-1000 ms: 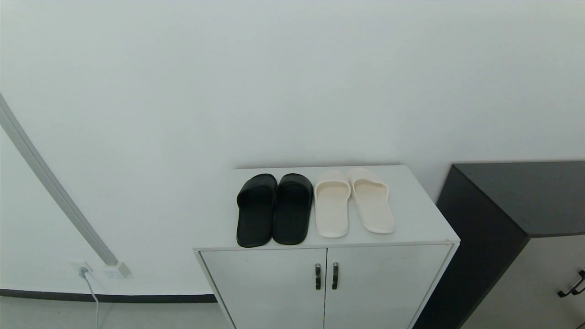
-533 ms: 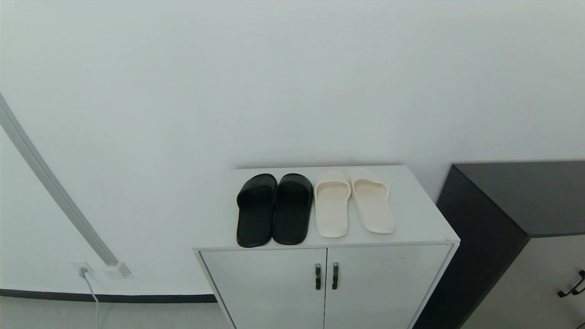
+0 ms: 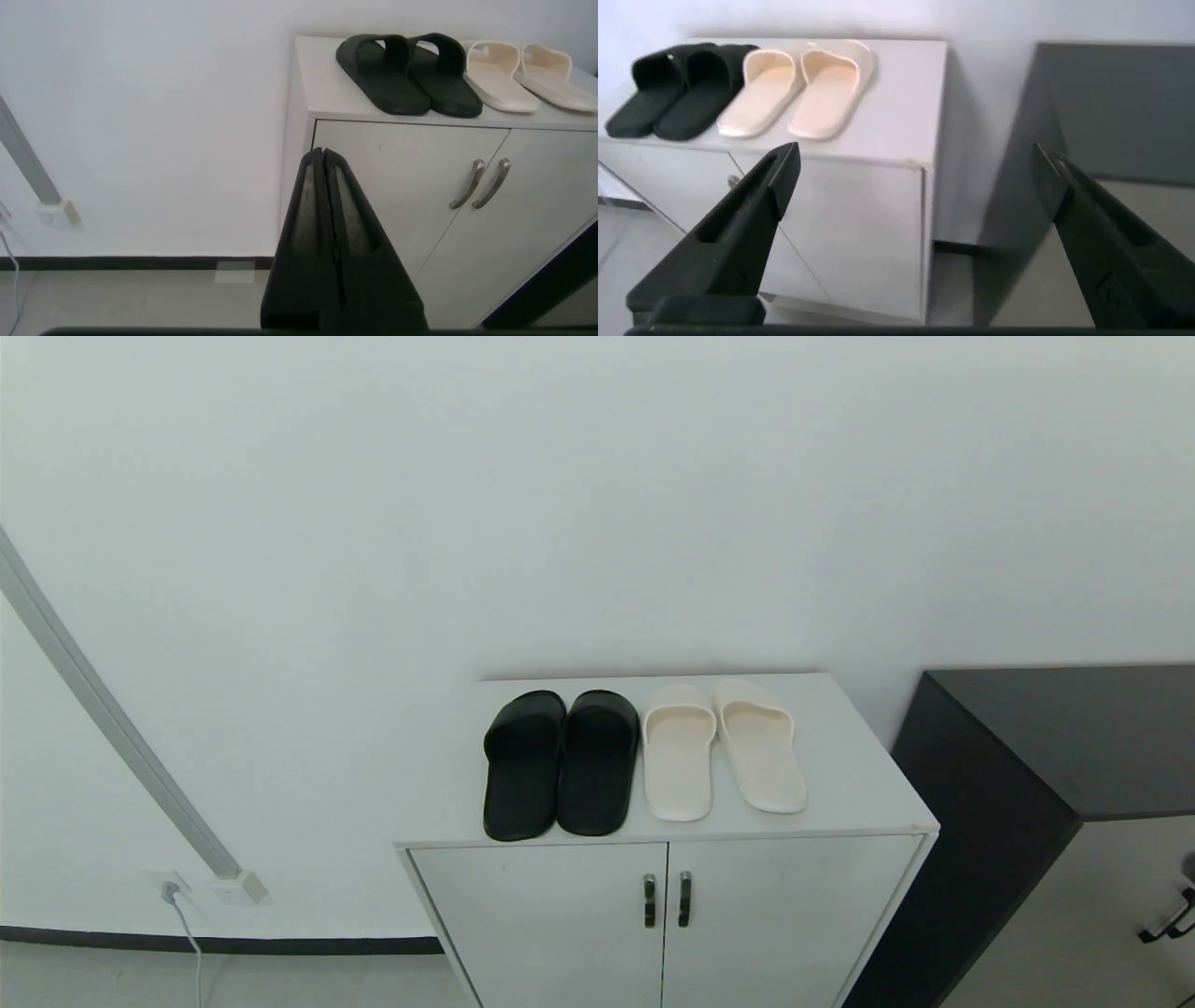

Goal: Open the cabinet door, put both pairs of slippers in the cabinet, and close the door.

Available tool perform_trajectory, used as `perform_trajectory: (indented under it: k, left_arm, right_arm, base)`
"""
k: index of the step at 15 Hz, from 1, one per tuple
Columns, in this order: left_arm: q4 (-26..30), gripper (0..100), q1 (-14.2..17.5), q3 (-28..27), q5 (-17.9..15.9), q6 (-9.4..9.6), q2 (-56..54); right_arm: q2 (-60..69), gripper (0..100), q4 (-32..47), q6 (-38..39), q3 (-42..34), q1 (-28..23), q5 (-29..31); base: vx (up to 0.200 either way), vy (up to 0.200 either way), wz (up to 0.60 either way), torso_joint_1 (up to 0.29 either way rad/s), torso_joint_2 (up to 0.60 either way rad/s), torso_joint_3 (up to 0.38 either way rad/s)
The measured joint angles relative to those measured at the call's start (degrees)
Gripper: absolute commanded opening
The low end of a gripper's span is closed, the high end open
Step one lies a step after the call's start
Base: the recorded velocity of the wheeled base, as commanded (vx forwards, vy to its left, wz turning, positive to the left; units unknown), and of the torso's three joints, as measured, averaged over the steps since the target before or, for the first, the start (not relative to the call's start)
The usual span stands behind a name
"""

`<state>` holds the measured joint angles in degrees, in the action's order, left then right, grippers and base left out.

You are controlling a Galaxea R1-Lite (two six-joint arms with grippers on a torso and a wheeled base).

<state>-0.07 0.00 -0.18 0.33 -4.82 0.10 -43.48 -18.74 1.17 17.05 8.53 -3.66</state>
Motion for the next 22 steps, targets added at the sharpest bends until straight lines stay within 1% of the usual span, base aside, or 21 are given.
perform_trajectory:
  k: [2,4,6,9,12,15,19,22]
  left_arm:
    - [0.00,0,0.00,0.00,-0.01,0.02,0.00]
    - [0.00,0,0.00,0.00,-0.01,0.00,0.00]
    - [0.02,0,0.00,0.00,0.00,0.00,0.00]
    - [0.00,0,0.00,0.02,-0.01,0.00,0.00]
    - [0.00,0,-0.02,0.02,-0.01,0.02,0.00]
    - [0.00,0,0.00,0.02,-0.01,0.00,0.01]
    - [0.00,0,0.00,0.00,-0.04,0.00,0.06]
    - [0.00,0,0.00,0.00,-0.01,0.02,0.09]
  right_arm:
    - [-8.94,100,-5.78,1.87,1.44,8.00,5.16]
    - [-15.71,100,-8.13,4.08,3.78,17.81,11.91]
    - [-22.16,100,-9.09,7.50,7.52,25.44,16.79]
    - [-30.77,100,-9.36,12.57,13.65,31.45,18.71]
    - [-39.36,100,-9.48,14.42,19.76,34.96,23.36]
    - [-48.36,100,-10.06,15.54,26.51,36.61,28.92]
    - [-60.01,100,-12.48,16.84,35.04,36.75,33.88]
    - [-68.51,100,-13.34,16.26,43.00,34.46,36.00]
  base:
    - [0.000,0.000,0.00,0.000,0.00,0.000]
    - [0.000,0.000,0.00,0.000,0.00,0.000]
    - [0.000,0.000,0.00,0.000,0.00,0.000]
    - [0.000,0.000,0.00,0.000,0.00,0.000]
    - [0.000,0.000,0.00,0.000,0.00,0.000]
    - [0.000,0.000,0.00,0.000,0.00,0.000]
    - [0.000,0.000,0.00,0.000,0.00,0.000]
    - [0.000,0.000,0.00,0.000,0.00,0.000]
